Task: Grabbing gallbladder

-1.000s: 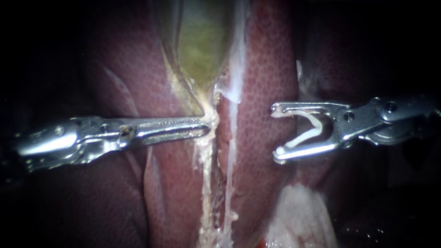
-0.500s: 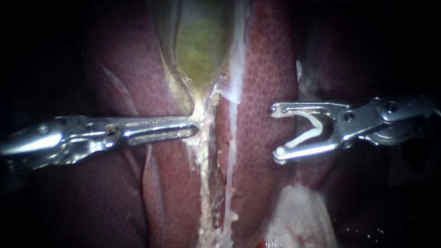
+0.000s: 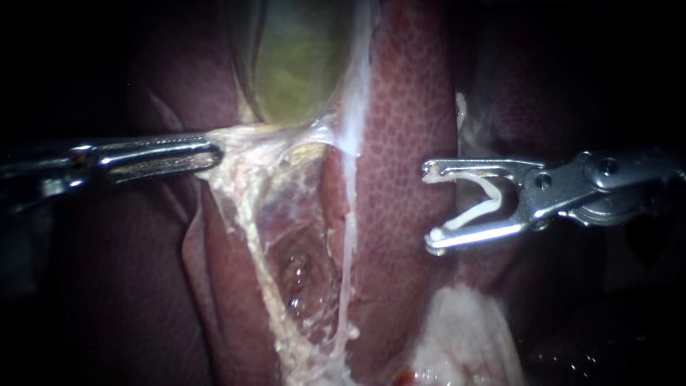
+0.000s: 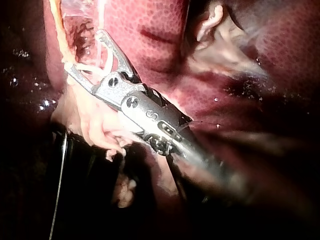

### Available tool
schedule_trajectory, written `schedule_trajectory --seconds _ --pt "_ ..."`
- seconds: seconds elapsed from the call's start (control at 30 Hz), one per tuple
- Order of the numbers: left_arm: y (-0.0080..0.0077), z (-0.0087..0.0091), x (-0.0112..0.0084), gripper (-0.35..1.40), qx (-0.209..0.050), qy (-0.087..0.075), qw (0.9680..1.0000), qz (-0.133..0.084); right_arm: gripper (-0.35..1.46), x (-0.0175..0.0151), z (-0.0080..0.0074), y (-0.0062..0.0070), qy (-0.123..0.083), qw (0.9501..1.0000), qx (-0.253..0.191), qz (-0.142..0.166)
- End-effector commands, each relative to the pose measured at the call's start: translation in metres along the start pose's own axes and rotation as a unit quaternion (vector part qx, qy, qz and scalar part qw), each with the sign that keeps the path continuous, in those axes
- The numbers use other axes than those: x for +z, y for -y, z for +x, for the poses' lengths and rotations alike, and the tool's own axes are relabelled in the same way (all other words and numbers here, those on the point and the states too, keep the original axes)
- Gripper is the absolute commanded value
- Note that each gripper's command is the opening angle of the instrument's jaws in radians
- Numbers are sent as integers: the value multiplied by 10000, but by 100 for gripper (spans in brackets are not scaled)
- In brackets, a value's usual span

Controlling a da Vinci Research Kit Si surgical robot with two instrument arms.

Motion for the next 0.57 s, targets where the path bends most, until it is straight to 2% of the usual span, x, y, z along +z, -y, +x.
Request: schedule_trajectory --seconds 0.03,0.57 --pt "3 0 0 -35 6 4 10000 -20 55 0 0 0 1 10000 0 -2" --pt "8 4 -1 -35 13 8 10000 -50 55 1 -1 -1 1 10000 1 -5"
